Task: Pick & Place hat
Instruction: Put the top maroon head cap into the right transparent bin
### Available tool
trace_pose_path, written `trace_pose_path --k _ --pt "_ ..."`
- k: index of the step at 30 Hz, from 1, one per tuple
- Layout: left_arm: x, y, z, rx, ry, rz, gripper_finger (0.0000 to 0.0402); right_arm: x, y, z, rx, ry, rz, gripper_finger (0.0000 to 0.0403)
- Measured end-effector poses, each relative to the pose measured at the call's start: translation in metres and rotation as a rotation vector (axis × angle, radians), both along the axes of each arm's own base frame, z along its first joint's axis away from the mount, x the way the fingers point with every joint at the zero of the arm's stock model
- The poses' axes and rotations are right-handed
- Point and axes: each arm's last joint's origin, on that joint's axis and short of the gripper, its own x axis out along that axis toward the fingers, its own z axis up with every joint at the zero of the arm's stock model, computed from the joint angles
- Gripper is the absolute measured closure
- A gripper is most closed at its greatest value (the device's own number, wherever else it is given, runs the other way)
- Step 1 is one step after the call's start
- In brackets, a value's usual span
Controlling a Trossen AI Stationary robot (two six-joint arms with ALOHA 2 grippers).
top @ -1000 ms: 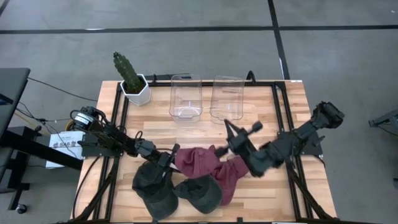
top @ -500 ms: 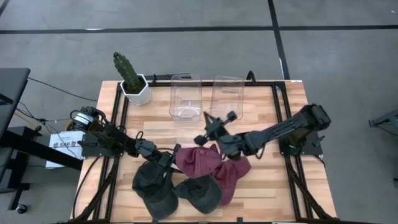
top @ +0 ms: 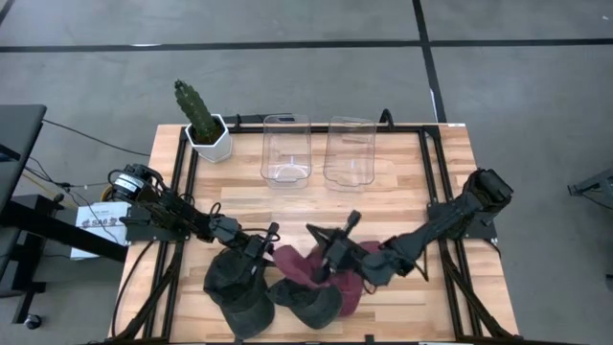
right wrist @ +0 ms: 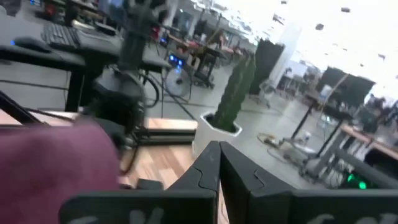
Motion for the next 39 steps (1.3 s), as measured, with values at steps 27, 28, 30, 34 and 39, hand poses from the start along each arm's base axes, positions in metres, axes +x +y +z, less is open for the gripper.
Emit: trace_pose_path --k 27,28,30,34,39 --pt "-0.001 -0.002 -0.001 -0.004 0.018 -0.053 0.0387 -0.004 -0.051 0.056 -0.018 -0.173 -0.241 0.0402" --pt "-0.001 -0.002 -0.001 -0.007 0.020 -0.054 0.0387 -0.008 -0.050 0.061 -0.007 -0.190 -0.233 0.0402" --pt "-0.001 -0.003 -0.002 -0.011 0.031 -0.076 0.0387 -0.018 -0.045 0.070 0.001 -0.198 -0.208 0.0402" --pt "-0.002 -0.004 -0.002 -0.022 0.039 -0.119 0.0387 -0.036 -0.028 0.077 -0.009 -0.174 -0.137 0.0402" --pt "-0.003 -0.005 -0.003 -0.028 0.050 -0.164 0.0387 -0.059 0.000 0.081 -0.017 -0.154 -0.027 0.0395"
